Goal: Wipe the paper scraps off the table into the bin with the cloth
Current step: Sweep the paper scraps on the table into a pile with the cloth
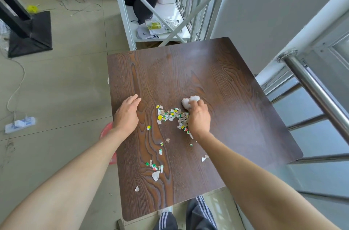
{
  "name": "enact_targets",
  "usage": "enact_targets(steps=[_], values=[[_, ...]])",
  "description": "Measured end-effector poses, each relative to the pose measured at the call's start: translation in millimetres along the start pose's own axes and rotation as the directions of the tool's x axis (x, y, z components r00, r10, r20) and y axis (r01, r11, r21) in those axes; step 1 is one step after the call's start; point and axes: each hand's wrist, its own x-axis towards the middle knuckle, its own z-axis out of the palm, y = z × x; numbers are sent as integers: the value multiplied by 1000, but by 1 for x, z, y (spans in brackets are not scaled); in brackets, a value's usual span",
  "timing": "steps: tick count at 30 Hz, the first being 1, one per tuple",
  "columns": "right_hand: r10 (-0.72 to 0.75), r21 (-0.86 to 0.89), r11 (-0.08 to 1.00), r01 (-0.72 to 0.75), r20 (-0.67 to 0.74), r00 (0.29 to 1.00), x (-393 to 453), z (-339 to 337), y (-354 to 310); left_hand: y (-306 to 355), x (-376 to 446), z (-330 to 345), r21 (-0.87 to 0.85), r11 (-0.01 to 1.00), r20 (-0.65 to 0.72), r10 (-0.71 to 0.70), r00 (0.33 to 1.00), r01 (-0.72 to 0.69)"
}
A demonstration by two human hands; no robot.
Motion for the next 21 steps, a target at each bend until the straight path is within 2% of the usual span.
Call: enact_targets(steps=[6,9,14,18,21], values=[[-177,72,983,170,98,979,-4,-7,-11,3,-3,-3,-15,1000,33,7,999,-7],[-96,87,992,95,9,995,-8,-33,23,2,-12,-7,-25,999,26,31,999,-31],[177,-94,980,-175,14,984,-41,-55,83,0,-31,-8,-8,999,-8,41,999,-41],[247,-3,969,-248,-52,968,-53,-34,56,0,-47,0,9,999,2,31,1000,-31],[210,58,976,-210,2,978,-53,-20,24,1,-51,4,6,1000,9,27,1000,-27]])
